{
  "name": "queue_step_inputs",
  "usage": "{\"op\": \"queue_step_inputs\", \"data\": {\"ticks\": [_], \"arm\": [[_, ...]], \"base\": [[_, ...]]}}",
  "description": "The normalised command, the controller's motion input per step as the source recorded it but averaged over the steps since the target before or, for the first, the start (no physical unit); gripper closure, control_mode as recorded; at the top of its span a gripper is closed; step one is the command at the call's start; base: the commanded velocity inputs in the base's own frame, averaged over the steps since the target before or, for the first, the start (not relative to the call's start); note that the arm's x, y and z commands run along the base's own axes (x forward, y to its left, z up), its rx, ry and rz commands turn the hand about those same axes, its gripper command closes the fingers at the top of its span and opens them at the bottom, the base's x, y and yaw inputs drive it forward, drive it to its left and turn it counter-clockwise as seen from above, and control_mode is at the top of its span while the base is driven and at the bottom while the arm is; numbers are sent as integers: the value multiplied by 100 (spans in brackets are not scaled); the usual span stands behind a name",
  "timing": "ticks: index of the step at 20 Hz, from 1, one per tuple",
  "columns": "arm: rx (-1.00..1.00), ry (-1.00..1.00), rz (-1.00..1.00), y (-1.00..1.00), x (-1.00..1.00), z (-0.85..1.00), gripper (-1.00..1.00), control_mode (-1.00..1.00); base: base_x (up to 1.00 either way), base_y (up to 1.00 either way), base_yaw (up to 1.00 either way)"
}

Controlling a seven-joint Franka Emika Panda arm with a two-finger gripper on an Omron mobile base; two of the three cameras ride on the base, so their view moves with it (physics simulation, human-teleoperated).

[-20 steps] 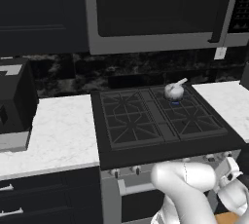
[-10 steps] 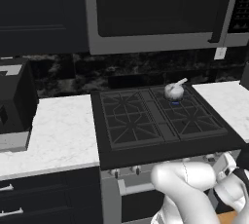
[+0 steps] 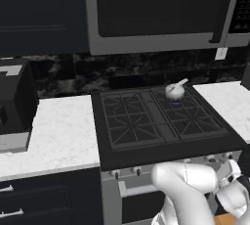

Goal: Turn off the rear right burner of the stove.

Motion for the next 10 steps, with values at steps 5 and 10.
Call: {"op": "queue_step_inputs", "data": {"ticks": [5,10], "arm": [[4,3,0,-1,0,0,-100,-100],[1,7,0,0,0,-19,-100,-100]], "base": [[0,0,0],[0,0,0]]}}
